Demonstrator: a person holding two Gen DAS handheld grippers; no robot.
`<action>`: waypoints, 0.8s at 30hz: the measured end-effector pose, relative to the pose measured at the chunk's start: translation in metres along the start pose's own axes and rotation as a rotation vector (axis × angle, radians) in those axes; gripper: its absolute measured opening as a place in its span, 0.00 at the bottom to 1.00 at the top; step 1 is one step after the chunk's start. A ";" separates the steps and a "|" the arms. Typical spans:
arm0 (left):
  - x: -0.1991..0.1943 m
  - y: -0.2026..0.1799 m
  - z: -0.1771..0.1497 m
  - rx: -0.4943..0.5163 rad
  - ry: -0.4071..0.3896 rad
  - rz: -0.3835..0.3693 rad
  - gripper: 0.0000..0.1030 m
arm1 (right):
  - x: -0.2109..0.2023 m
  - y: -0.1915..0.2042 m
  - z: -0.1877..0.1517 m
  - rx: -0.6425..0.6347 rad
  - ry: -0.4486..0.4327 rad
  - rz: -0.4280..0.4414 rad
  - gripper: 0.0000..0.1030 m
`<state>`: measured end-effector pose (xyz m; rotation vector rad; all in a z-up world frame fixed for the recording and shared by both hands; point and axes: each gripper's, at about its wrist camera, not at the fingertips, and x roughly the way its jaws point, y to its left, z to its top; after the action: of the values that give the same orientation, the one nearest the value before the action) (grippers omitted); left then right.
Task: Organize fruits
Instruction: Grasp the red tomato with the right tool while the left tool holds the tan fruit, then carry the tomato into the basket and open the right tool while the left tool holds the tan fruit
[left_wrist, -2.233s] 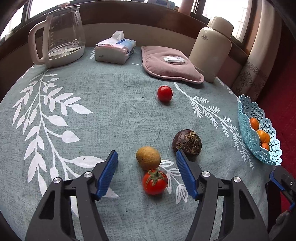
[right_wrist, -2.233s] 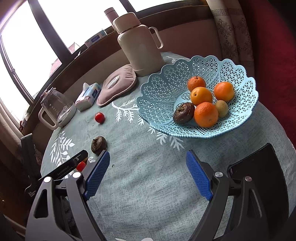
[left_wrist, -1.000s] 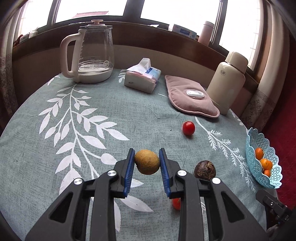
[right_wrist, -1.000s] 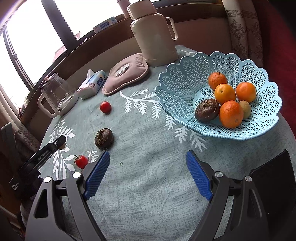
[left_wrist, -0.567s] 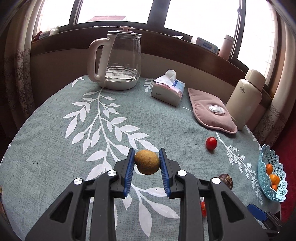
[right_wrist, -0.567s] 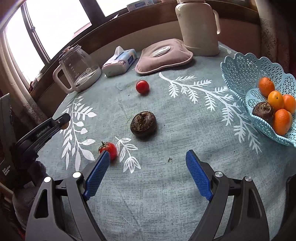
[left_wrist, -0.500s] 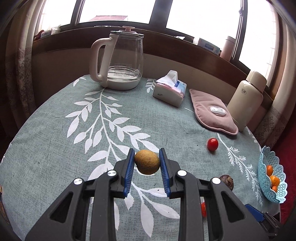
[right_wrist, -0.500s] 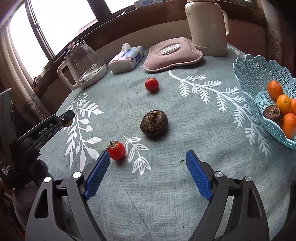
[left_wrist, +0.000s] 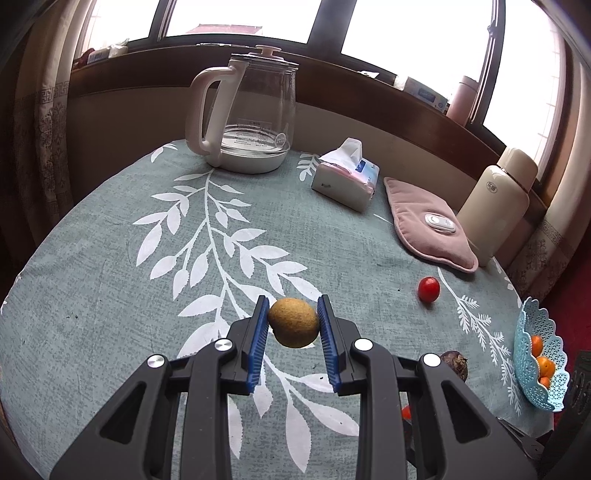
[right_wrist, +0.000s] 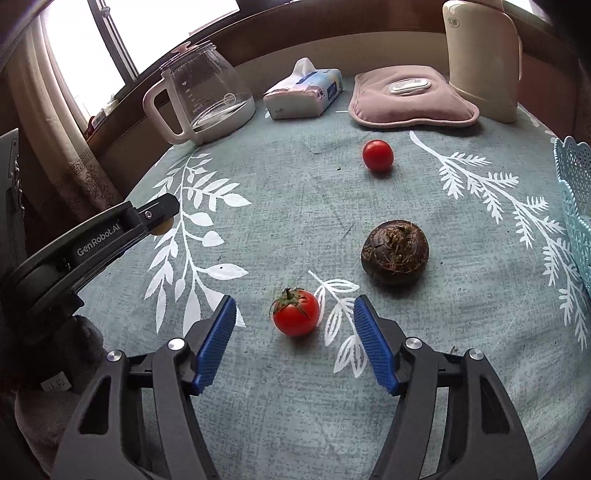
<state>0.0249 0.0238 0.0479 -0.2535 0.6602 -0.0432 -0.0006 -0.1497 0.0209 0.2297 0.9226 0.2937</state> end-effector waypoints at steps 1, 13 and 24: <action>0.000 0.000 0.000 0.001 0.000 -0.001 0.26 | 0.003 0.001 0.000 -0.004 0.005 -0.003 0.56; 0.001 -0.002 -0.001 0.004 0.007 -0.009 0.26 | 0.007 0.002 0.000 -0.038 -0.003 -0.053 0.26; 0.002 -0.003 -0.001 0.009 0.009 -0.021 0.26 | -0.009 -0.004 -0.004 -0.011 -0.030 -0.055 0.26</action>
<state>0.0259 0.0202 0.0462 -0.2518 0.6661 -0.0676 -0.0078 -0.1567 0.0239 0.1981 0.8963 0.2442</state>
